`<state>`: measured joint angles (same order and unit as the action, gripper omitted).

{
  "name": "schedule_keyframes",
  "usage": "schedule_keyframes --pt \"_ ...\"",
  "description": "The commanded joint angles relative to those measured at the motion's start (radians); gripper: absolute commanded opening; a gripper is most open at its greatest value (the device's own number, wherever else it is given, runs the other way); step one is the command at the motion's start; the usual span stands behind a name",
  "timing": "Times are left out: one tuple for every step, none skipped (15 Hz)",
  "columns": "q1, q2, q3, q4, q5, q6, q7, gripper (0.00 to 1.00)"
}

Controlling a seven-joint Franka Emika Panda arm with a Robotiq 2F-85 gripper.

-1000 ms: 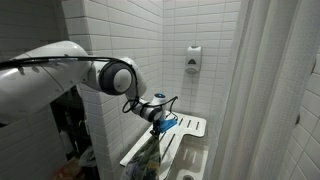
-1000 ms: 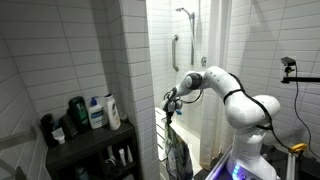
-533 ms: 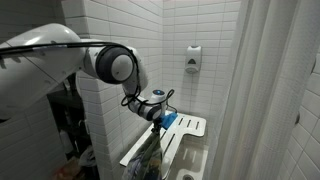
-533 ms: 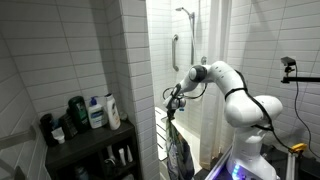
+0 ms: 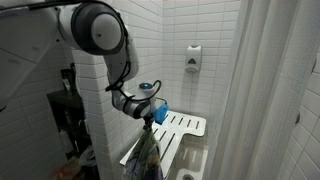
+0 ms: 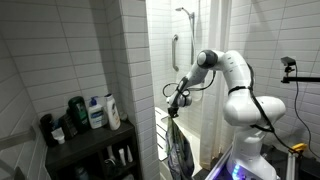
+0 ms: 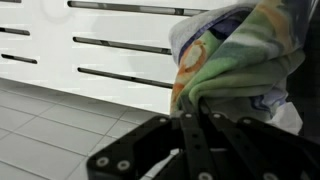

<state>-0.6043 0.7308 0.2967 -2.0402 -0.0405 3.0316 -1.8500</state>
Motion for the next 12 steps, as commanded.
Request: schedule_keyframes --pt "-0.036 -0.209 0.040 -0.252 -0.060 0.103 -0.020 0.02" --pt "-0.037 -0.252 0.044 -0.301 -0.075 0.131 -0.009 0.02" --pt "-0.037 -0.294 0.049 -0.345 -0.090 0.148 0.002 0.02" --pt "-0.040 -0.336 0.058 -0.384 -0.104 0.161 0.010 0.02" --pt "-0.040 -0.372 0.063 -0.415 -0.118 0.172 0.017 0.02" --pt "-0.042 -0.409 0.071 -0.441 -0.129 0.173 0.025 0.02" --pt "-0.050 -0.445 0.091 -0.464 -0.101 0.169 -0.006 0.02" --pt "-0.060 -0.480 0.108 -0.483 -0.098 0.169 -0.005 0.02" --pt "-0.075 -0.519 0.135 -0.500 -0.091 0.161 -0.003 0.02" --pt "-0.089 -0.550 0.159 -0.512 -0.083 0.160 -0.001 0.02" --pt "-0.104 -0.588 0.187 -0.525 -0.076 0.161 0.000 0.02" --pt "-0.124 -0.616 0.220 -0.531 -0.065 0.160 0.000 0.02"
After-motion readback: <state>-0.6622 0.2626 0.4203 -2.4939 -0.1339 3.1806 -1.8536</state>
